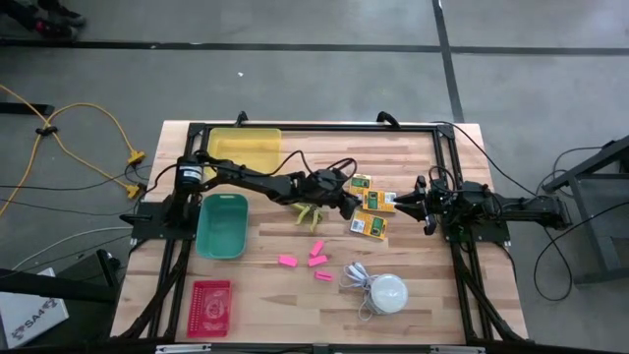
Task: Pick & Place School Supplies
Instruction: Put the middle yellow crayon box into the yellow bin
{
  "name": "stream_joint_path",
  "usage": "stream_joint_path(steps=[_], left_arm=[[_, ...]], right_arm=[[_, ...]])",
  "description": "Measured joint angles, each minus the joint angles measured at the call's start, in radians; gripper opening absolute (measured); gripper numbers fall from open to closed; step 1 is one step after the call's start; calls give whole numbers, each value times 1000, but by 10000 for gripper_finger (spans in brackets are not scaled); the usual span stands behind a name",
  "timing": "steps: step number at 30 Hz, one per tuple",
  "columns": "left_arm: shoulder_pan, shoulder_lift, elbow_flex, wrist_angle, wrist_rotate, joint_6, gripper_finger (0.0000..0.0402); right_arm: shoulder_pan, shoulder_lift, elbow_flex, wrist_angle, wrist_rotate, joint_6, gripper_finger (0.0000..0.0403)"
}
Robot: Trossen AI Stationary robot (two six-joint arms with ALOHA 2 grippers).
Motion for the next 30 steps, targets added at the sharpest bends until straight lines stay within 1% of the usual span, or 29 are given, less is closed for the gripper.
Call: stream_joint_path(steps=[3,5,8,10,13,23,30], left_arm=[[-2,0,23,-44,0,-38,108],[-3,0,62,-123,-4,-40,108],[-8,0,127,-269,-58,-20,108],[-13,0,158,-313,-104,5,108],[-23,-1,171,-329,-139,20,108],[-30,26,170,-415,-152,-28,108],[-64,58,169,-433,-136,-5,108]], right_arm=[[0,0,0,0,0,0,95],[0,0,0,0,0,0,95],[0,0,0,1,0,0,95],[0,0,0,1,0,0,95],[0,0,0,1,0,0,95],[0,0,0,2,0,0,95],[0,0,0,2,0,0,95]])
